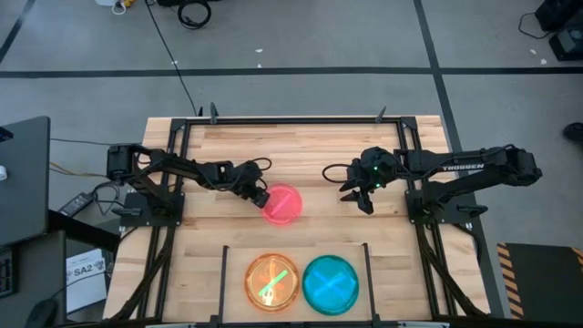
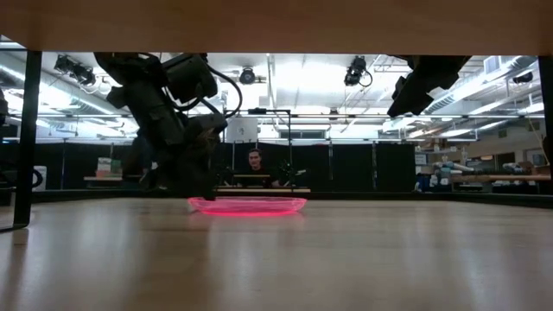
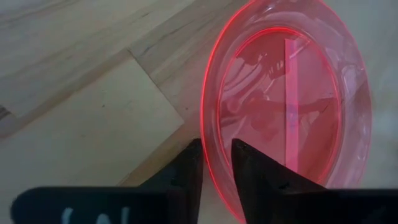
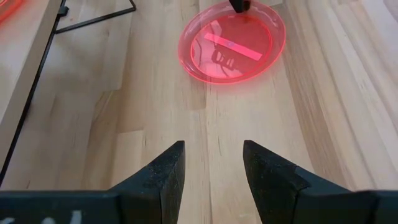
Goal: Place and stack plates onto a shelf
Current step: Stack the pink plate on top of the green plate on the shelf
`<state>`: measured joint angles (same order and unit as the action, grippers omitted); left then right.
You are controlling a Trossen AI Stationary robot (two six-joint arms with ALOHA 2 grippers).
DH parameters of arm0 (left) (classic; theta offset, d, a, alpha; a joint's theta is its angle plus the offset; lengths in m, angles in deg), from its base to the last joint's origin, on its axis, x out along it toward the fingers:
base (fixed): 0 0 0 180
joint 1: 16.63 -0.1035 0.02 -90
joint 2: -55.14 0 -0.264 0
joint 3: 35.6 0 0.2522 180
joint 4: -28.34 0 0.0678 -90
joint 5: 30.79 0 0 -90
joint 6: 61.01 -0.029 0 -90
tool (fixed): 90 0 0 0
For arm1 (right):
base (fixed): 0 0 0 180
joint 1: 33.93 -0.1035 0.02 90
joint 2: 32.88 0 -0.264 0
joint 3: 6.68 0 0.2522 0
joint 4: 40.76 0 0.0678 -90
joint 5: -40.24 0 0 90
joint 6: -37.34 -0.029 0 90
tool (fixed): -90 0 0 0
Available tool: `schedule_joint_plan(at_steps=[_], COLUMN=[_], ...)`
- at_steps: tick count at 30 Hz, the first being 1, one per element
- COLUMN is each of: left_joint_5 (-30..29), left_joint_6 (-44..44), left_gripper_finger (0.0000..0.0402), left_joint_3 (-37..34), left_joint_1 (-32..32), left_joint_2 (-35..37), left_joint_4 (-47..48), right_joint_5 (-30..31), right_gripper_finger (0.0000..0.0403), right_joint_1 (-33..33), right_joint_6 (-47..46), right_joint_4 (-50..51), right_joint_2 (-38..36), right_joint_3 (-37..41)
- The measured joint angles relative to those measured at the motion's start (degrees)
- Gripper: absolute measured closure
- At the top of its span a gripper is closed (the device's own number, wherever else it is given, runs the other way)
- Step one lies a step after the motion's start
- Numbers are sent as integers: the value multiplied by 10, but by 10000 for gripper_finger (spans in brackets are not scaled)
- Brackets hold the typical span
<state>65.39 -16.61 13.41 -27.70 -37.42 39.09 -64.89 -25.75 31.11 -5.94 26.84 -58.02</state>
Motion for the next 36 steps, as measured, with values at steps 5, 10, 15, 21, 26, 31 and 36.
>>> schedule_joint_plan(at_steps=[5,10,15,21,26,31,36], left_joint_5=[-11,-10,-6,0,-1,-1,0], left_joint_6=[0,2,15,15,8,-7,-16], left_gripper_finger=[348,389,392,393,394,395,396], left_joint_3=[0,-1,0,0,-1,-1,-1], left_joint_1=[-1,-4,-12,-28,-47,-71,-92], left_joint_2=[1,0,0,4,31,69,116], left_joint_4=[0,-2,-2,1,2,4,3], right_joint_5=[0,0,0,0,0,0,0], right_gripper_finger=[234,234,234,234,234,234,234], right_joint_1=[0,0,0,0,0,0,0], right_joint_6=[0,0,0,0,0,0,0], right_joint_4=[0,0,0,0,0,0,0], right_joint_2=[0,0,0,0,0,0,0], right_joint_3=[0,0,0,0,0,0,0])
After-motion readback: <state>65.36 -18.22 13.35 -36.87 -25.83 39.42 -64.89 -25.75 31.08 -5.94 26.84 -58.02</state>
